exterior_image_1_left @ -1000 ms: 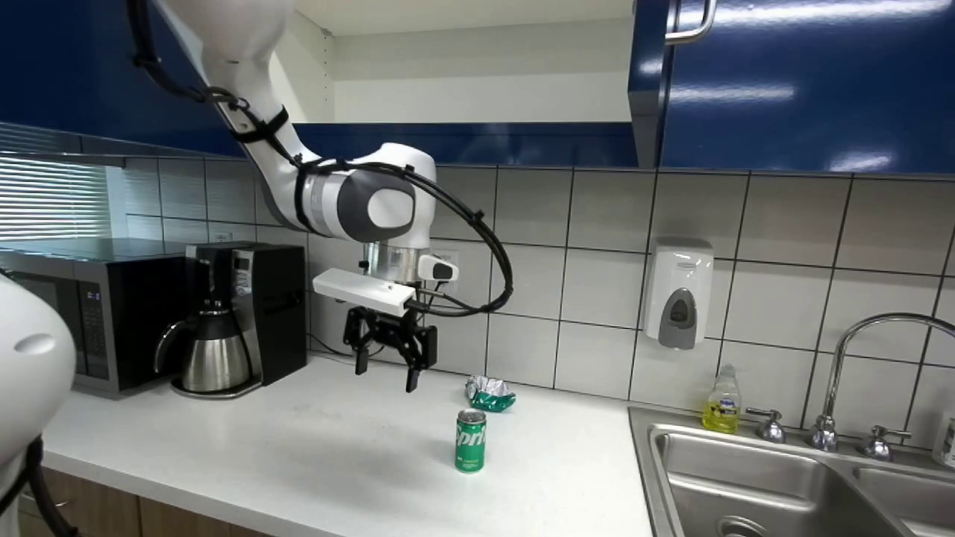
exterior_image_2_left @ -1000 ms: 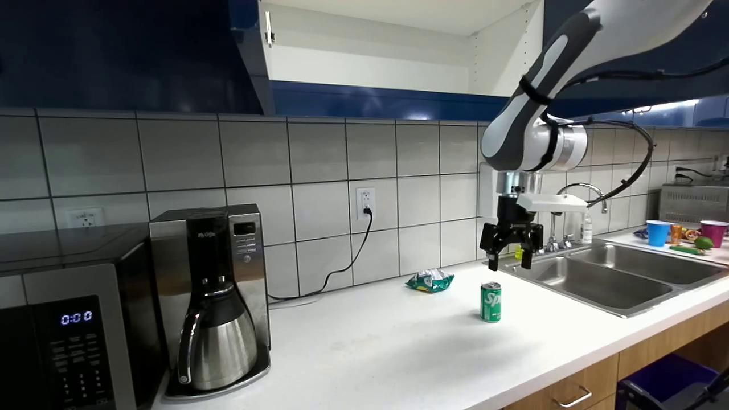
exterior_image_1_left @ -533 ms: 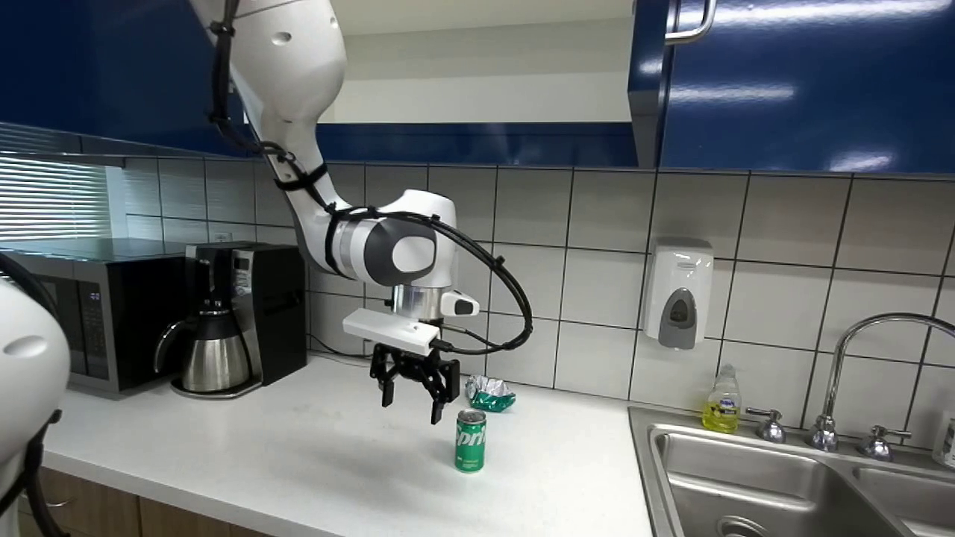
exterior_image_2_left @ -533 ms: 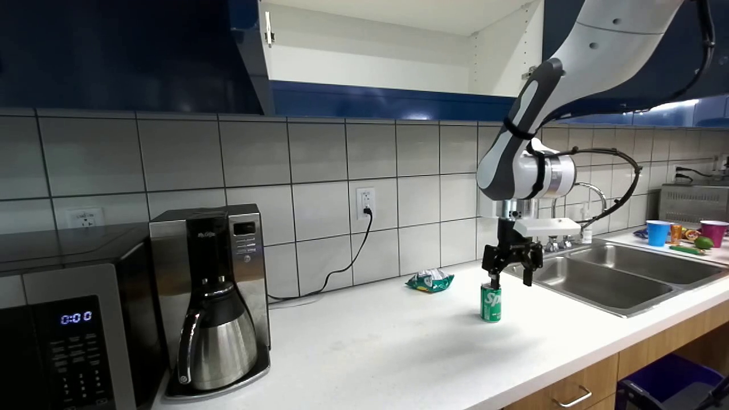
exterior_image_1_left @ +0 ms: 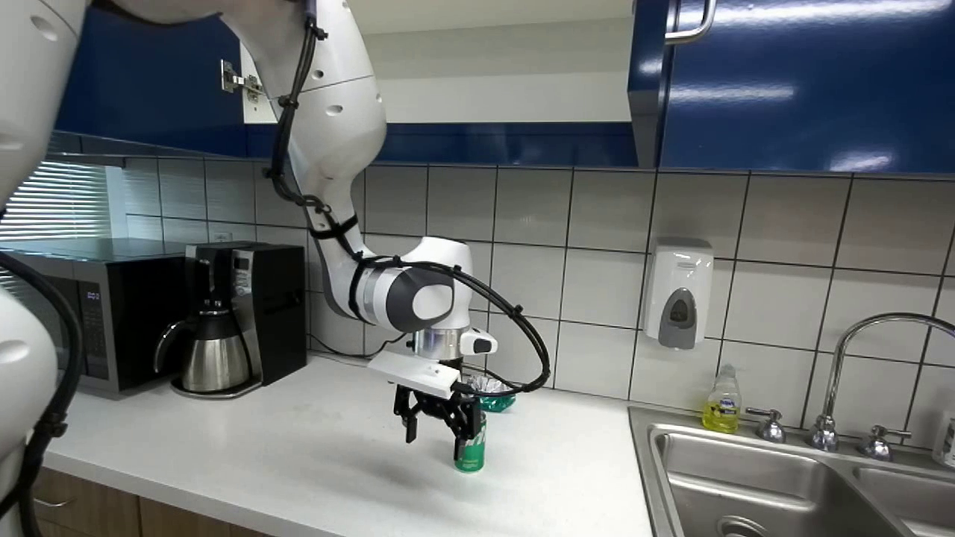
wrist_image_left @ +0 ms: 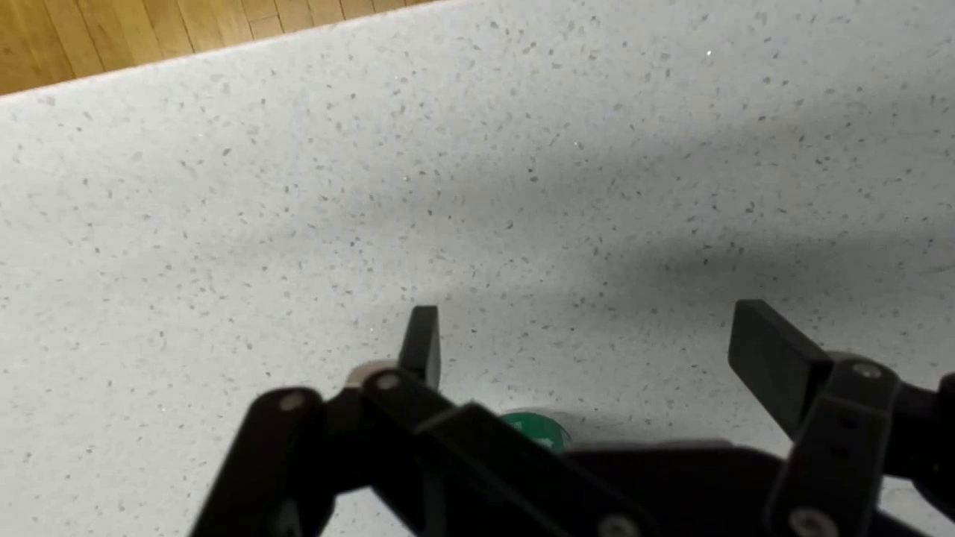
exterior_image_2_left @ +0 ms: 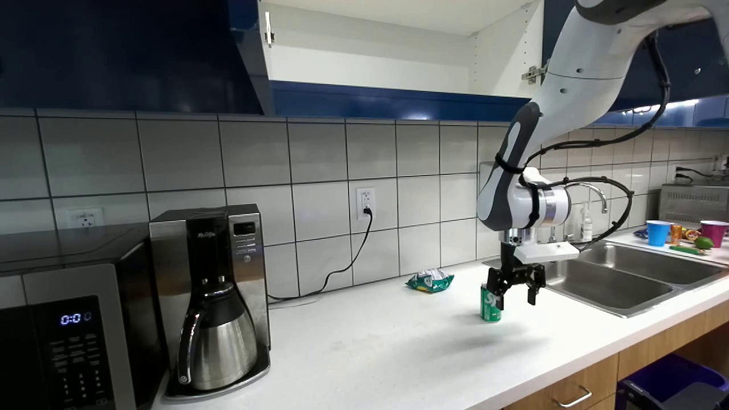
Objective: Put the can in the top cabinet
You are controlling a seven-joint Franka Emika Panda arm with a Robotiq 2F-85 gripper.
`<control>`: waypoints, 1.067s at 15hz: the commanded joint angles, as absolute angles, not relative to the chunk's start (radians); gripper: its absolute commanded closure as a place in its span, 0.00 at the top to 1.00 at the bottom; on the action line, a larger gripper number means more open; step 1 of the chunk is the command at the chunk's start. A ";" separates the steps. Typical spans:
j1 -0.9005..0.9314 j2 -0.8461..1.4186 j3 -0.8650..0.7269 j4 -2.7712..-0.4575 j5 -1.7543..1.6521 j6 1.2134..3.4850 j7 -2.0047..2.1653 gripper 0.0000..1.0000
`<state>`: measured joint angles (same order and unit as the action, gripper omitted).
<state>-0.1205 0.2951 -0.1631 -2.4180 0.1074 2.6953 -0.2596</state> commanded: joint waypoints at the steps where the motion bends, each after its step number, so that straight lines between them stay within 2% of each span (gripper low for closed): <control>1: -0.171 0.365 -0.131 -2.371 0.092 2.749 -0.261 1.00; 16: -0.179 0.497 -0.101 -2.307 0.051 3.051 -0.195 1.00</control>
<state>-0.1643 0.4718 -0.1123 -2.3296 0.0893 3.0144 -0.2359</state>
